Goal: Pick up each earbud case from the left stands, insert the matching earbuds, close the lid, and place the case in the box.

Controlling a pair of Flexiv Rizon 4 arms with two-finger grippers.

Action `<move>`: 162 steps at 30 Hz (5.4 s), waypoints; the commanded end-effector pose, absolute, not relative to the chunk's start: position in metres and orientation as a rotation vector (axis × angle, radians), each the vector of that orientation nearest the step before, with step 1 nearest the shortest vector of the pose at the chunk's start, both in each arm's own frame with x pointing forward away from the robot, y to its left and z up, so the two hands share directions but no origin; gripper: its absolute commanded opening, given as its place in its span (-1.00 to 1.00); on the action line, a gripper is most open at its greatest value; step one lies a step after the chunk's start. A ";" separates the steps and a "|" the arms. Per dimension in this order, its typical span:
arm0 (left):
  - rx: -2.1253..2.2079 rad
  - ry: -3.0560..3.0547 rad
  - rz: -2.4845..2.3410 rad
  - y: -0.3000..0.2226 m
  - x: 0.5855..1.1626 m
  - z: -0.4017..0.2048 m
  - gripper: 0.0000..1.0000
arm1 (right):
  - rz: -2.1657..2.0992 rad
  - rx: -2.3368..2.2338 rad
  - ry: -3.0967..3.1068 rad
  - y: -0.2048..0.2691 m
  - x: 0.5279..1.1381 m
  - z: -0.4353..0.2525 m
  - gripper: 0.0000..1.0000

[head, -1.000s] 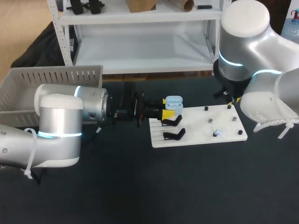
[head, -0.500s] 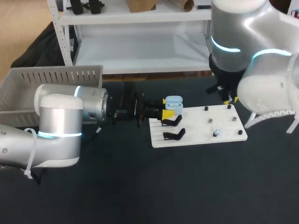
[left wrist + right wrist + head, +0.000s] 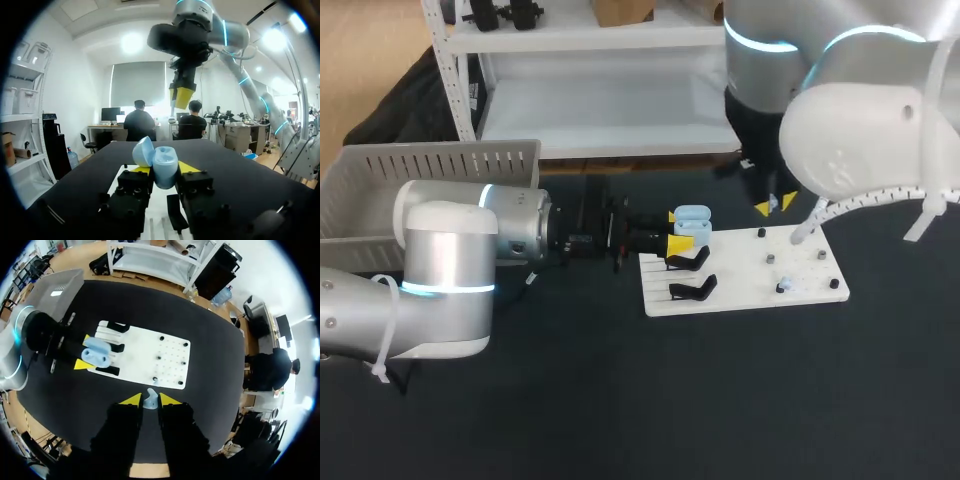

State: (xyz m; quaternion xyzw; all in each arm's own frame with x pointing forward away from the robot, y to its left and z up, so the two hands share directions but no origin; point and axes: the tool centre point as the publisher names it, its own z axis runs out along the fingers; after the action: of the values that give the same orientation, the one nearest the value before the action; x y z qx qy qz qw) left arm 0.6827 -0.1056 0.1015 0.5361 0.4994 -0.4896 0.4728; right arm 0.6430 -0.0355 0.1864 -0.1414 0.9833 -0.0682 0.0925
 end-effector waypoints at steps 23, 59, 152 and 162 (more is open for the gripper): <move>1.311 1.227 -1.194 -0.106 0.681 0.102 -1.00 | -0.031 0.259 2.991 0.003 0.638 0.182 -1.00; 1.311 1.227 -1.194 -0.106 0.681 0.102 -1.00 | -0.084 0.611 3.061 0.047 0.660 0.175 -1.00; 1.358 1.251 -1.171 -0.118 0.680 0.097 -1.00 | -0.154 0.540 3.095 0.035 0.669 0.144 -1.00; 1.358 1.251 -1.171 -0.118 0.680 0.097 -1.00 | -0.158 0.551 3.103 0.034 0.671 0.141 -1.00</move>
State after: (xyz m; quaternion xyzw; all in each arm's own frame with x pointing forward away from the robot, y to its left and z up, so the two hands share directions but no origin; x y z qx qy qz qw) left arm 0.6798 -0.1178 0.0967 0.5514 0.5071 -0.4768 0.4598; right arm 0.6690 0.0341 0.1415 0.1743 0.9834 -0.0493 -0.0043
